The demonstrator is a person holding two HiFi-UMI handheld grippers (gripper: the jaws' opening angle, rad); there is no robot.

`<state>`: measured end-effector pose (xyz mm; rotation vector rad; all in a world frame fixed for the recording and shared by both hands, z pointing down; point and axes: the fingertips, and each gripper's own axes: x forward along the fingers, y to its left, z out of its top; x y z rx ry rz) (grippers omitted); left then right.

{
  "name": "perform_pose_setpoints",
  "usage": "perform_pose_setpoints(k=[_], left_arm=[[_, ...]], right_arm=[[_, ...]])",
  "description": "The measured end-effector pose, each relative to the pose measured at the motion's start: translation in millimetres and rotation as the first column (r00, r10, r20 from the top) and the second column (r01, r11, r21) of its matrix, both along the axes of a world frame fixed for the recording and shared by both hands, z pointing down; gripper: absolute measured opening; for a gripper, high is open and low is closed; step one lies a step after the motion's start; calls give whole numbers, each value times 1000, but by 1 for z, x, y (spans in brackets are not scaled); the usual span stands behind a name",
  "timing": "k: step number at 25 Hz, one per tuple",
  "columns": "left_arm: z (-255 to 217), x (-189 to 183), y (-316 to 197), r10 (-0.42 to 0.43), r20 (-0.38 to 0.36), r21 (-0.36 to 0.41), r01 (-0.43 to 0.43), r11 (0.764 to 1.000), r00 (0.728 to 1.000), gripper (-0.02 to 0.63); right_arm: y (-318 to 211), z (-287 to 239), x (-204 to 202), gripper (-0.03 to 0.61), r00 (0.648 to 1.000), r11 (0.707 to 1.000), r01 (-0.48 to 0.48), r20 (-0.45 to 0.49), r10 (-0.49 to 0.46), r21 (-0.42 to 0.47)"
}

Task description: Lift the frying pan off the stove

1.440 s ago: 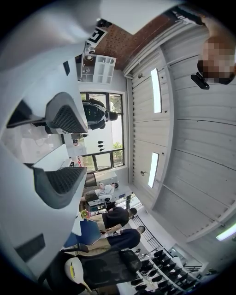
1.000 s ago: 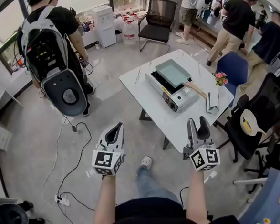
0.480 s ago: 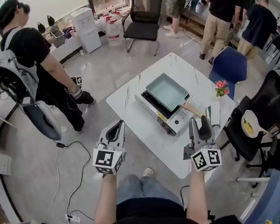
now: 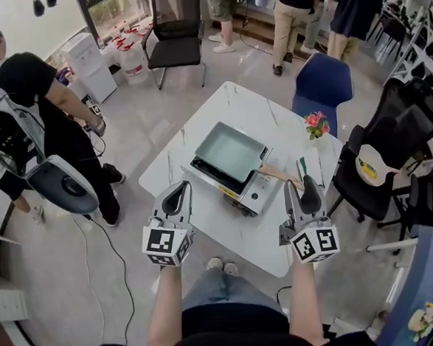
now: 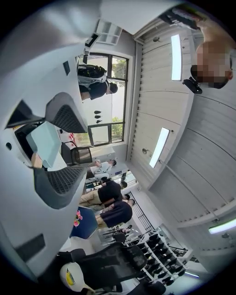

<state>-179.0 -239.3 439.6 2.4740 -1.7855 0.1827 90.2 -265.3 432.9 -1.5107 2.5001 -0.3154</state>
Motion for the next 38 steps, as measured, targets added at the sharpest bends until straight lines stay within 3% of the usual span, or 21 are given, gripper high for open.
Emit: perform_pose_setpoints(k=[7,13,19,23,27,30,34,38], left_arm=[[2,8,-42,103,-10,2,-103,995,995,18],[2,10,-59,143,0,9,-143,990,990,18],[2,17,-81,168,-19,13,-168,986,986,18],[10,26,-93,191,-36,10,-191,982,981,18],[11,31,-104,204,-45,10,-203,979,978,18],[9,30,-112,205,-53,9,-204,979,977,18],[16,28,-119,195,-57,-5,-195,981,979,18],[23,25,-122,182,-56,-15,-183,983,982,18]], right_arm=[[-19,-1,5,212,995,995,-99,-11,99,1],[-25,-6,8,212,989,989,-147,-28,146,-19],[-49,-29,15,213,984,995,-103,-146,102,-3],[-74,-39,14,213,949,999,15,-313,-24,-30],[-93,-47,1,213,866,986,113,-474,-157,-121],[-104,-40,-15,213,761,954,204,-578,-295,-219],[-109,-7,-33,216,605,878,287,-638,-477,-384],[-106,46,-45,227,418,784,304,-664,-620,-541]])
